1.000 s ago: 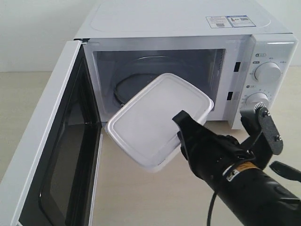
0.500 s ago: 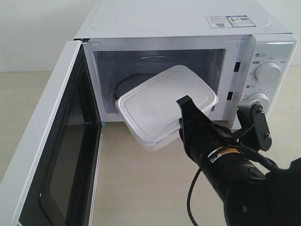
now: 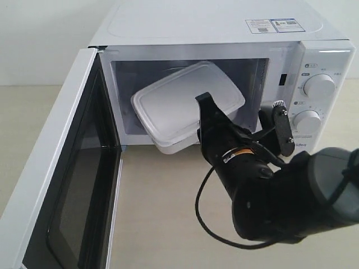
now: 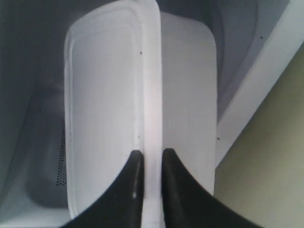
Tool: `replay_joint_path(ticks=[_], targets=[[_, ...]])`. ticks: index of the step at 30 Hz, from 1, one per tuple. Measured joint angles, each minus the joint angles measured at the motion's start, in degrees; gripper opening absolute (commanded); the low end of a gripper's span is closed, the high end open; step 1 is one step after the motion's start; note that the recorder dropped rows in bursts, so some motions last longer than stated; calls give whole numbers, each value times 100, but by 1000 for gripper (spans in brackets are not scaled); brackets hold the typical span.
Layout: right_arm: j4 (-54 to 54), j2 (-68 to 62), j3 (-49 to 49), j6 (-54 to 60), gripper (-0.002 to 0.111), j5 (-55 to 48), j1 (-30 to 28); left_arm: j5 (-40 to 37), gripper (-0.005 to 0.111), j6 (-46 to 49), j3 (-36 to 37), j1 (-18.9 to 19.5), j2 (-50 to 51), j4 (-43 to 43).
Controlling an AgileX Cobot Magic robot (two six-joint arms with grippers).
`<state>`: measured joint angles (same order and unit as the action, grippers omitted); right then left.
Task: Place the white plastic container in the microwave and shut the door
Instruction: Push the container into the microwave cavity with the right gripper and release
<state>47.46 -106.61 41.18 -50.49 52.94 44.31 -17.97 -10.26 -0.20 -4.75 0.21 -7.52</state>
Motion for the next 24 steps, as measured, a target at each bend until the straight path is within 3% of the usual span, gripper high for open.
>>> replay_joint_path(ticks=[17,24], targets=[[-144,-698,1052,-119,1,-200,-363,0,4,0,0,0,0,0],[-97,-758,1122,-119,23,-121,-484,0,4,0,0,0,0,0]])
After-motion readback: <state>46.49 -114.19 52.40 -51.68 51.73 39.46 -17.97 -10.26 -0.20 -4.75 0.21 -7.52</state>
